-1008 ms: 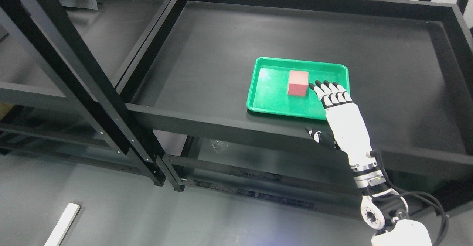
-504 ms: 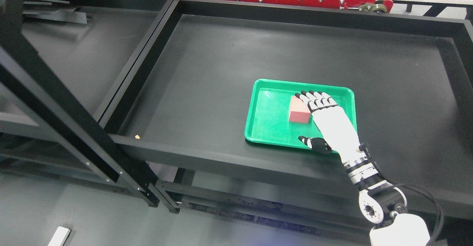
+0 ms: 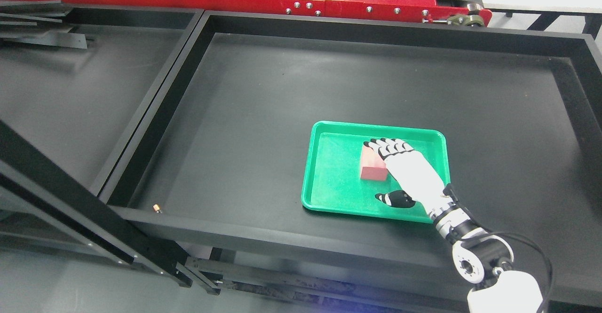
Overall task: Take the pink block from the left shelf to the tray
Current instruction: 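Reach the right hand over the pink cube in the green tray, then close the right hand fingers around the pink cube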
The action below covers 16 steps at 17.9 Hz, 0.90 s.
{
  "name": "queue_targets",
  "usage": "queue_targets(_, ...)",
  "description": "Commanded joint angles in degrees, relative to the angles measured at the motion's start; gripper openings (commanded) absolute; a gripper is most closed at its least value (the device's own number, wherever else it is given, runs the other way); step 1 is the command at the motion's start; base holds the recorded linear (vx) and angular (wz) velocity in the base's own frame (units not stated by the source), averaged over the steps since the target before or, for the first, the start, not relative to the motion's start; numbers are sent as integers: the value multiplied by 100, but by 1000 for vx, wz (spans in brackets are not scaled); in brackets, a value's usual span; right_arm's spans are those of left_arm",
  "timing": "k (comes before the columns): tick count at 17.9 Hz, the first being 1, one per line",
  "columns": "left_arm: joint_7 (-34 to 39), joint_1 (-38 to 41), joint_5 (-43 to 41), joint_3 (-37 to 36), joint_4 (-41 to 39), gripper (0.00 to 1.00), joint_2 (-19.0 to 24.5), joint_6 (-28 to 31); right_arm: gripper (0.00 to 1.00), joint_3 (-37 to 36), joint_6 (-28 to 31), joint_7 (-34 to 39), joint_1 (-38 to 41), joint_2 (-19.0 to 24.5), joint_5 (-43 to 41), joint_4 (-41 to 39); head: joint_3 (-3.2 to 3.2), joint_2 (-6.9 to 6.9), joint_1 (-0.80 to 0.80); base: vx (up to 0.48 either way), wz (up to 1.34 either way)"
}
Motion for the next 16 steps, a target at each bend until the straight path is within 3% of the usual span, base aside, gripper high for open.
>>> queue_targets(1, 4, -167, 0, 0, -100, 100, 100, -3, 97, 80, 12, 128, 91, -99, 12, 178, 0, 0, 0, 97, -42)
queue_targets(16, 4, -167, 0, 0, -100, 100, 100, -3, 96, 159, 83, 199, -138, -99, 38, 785, 0, 0, 0, 64, -15)
